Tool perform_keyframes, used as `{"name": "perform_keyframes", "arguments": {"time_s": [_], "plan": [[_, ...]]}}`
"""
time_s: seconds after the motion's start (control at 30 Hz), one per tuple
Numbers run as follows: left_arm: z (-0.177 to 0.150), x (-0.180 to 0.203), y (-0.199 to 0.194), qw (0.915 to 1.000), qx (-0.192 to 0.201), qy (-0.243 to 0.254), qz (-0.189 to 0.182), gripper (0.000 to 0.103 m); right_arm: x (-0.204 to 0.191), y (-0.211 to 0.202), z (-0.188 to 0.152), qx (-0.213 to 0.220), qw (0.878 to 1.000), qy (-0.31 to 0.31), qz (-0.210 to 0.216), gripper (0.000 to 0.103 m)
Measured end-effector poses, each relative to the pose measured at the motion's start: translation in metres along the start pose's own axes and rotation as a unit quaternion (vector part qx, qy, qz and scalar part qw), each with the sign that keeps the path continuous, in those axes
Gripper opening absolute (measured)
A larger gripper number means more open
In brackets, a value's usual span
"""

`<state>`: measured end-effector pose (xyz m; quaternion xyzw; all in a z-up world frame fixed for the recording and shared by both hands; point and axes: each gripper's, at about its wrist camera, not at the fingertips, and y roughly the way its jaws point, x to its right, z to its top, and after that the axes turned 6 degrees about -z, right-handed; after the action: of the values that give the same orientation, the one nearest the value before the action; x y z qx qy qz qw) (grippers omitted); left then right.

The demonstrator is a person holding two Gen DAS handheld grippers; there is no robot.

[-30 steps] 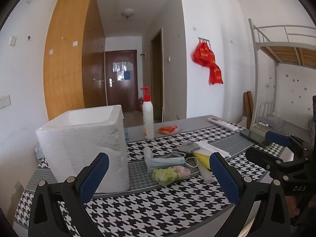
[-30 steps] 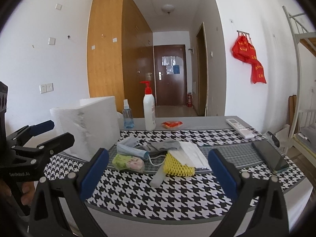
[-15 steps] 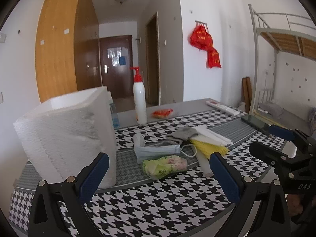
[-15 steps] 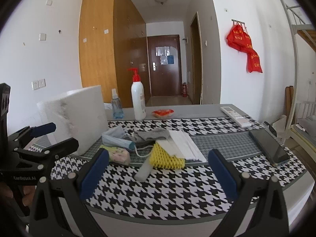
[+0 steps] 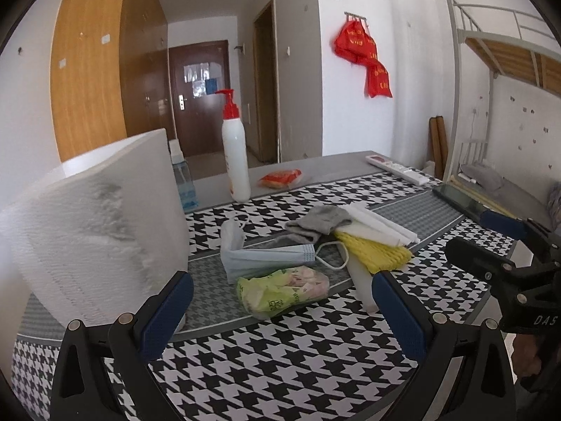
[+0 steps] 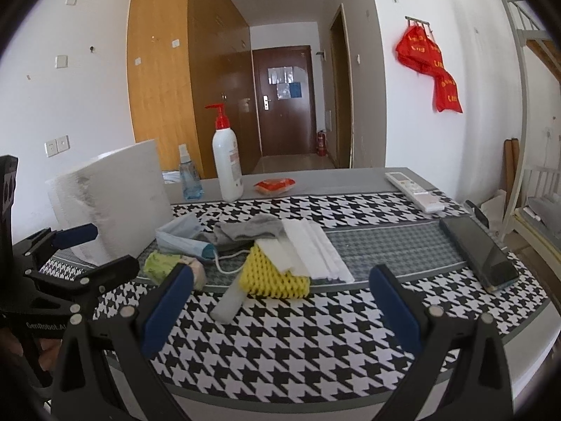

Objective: Organize soft objects
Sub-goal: 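Move the left tool to the green pack while the right tool nears the towel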

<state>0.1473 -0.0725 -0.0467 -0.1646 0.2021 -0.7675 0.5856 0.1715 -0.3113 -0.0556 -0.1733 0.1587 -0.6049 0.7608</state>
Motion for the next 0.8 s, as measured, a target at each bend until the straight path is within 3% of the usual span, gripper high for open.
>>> {"name": "perform_keyframes", "arguments": {"time_s": [0.57, 0.8], "plan": [[0.000, -0.007, 0.045, 0.9976, -0.066, -0.017, -0.009, 0.102, 0.006, 0.030, 0.007, -0.042, 0.999, -0.008, 0.004, 0.102], [0.002, -0.009, 0.061, 0.9950, -0.097, -0.023, 0.006, 0.102, 0.005, 0.042, 0.012, -0.054, 0.998, -0.015, 0.000, 0.102]]}}
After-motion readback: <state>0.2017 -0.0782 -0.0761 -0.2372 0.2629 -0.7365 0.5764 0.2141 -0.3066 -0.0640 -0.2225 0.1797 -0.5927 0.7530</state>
